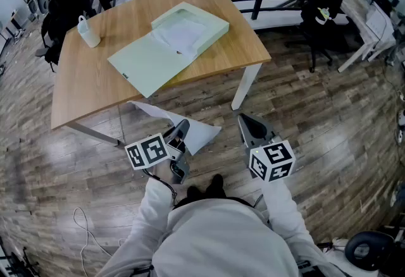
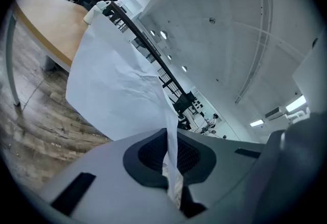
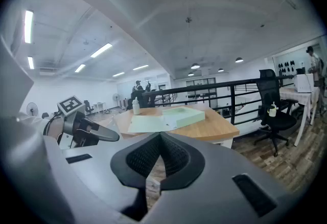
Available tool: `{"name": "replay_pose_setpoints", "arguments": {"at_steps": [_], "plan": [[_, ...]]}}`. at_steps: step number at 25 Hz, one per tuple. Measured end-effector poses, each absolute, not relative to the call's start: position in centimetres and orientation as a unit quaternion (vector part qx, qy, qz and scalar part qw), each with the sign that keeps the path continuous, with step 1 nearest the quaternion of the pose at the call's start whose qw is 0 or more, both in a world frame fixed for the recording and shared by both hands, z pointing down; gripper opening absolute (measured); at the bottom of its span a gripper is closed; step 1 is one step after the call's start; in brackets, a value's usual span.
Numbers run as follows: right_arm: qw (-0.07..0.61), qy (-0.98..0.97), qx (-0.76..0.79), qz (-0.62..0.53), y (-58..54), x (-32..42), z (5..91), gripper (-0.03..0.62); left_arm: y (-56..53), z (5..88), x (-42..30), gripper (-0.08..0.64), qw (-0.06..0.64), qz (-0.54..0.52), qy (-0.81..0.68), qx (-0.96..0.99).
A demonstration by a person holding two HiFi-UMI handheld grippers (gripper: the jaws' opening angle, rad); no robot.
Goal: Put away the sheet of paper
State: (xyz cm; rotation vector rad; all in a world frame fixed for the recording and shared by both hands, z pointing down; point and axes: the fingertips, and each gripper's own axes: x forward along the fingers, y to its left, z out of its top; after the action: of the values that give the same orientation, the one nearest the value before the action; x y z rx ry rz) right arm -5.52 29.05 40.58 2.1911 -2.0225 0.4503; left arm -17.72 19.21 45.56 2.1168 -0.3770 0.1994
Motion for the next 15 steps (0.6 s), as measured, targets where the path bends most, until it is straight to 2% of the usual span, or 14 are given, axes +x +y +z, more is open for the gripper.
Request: {"name": "replay_pose_setpoints", "arguments": {"at_steps": [6,15], "plan": [[0.055,-0.676,0.718,0.158,29.9,-5.4,41.1,0.026,20.3,46.3,-16.8,0.017,0.473,0.095,-0.156,0.862],[0.043,-0.677,0.717,0.161,30.0,-2.3,40.8,0.026,20.2,43.2,-13.8,0.017,0.446,0.091,-0.143,0.879]]}}
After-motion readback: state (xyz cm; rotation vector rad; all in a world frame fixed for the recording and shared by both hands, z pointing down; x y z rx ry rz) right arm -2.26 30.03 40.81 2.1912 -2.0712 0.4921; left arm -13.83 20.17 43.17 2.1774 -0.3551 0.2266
